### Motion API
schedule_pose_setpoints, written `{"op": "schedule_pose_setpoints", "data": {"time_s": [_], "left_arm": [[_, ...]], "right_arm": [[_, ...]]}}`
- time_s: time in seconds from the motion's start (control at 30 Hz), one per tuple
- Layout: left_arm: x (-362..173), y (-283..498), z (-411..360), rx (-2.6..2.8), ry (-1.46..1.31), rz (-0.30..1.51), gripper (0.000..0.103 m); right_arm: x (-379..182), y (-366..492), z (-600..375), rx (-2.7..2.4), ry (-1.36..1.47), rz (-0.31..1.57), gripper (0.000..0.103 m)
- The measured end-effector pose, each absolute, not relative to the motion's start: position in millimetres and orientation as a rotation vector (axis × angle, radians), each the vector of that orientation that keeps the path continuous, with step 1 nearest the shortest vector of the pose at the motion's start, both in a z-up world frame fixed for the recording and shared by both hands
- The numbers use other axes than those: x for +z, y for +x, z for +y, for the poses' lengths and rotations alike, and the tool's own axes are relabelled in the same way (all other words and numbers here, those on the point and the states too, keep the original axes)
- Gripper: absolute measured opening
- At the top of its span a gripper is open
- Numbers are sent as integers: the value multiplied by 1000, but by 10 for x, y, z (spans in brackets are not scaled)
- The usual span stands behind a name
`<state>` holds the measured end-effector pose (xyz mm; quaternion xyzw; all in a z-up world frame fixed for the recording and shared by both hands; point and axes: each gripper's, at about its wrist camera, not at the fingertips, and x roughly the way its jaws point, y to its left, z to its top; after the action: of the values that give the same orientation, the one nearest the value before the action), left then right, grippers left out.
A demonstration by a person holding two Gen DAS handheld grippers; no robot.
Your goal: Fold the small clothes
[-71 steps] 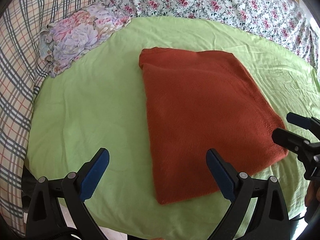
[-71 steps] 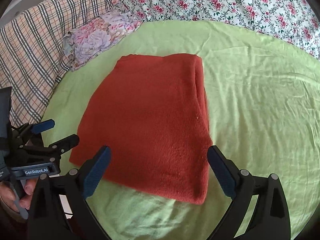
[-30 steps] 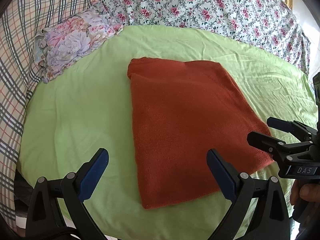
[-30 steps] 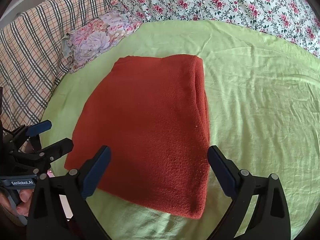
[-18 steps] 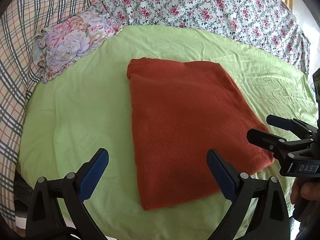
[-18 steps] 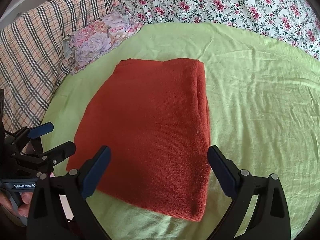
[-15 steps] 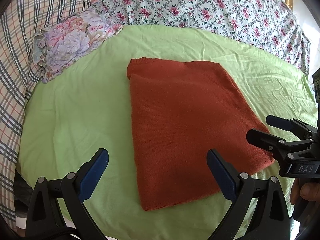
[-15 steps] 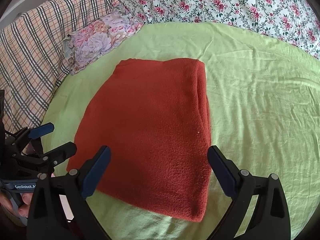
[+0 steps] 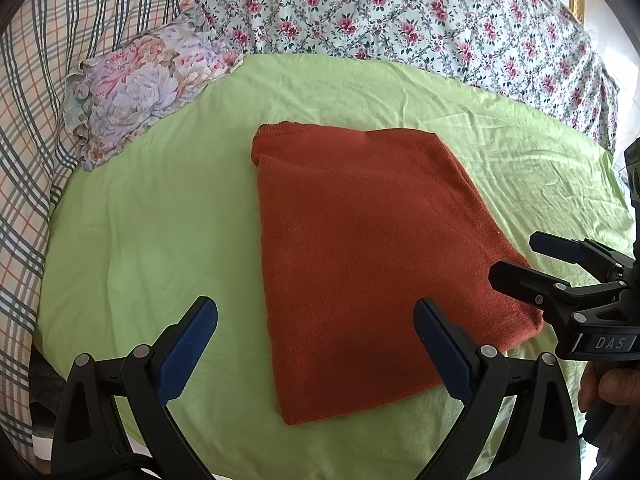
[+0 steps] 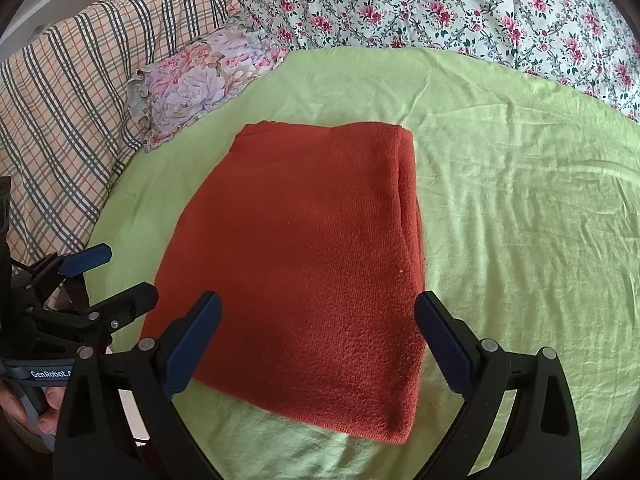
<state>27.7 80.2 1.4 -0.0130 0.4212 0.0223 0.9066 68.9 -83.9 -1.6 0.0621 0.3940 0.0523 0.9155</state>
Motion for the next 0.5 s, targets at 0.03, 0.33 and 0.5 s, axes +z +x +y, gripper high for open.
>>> {"op": "schedule_pose_setpoints", "data": {"time_s": [0.03, 0.33, 0.5], "left_arm": [[17, 277, 800, 45, -28, 871, 99], [19, 300, 776, 40, -29, 876, 99], [19, 312, 765, 40, -28, 878, 99]], "right_arm": [[-12, 690, -838, 107, 127, 811, 97], [5, 711, -859, 110, 127, 815, 97], [0, 727, -862, 110, 130, 815, 97]]}}
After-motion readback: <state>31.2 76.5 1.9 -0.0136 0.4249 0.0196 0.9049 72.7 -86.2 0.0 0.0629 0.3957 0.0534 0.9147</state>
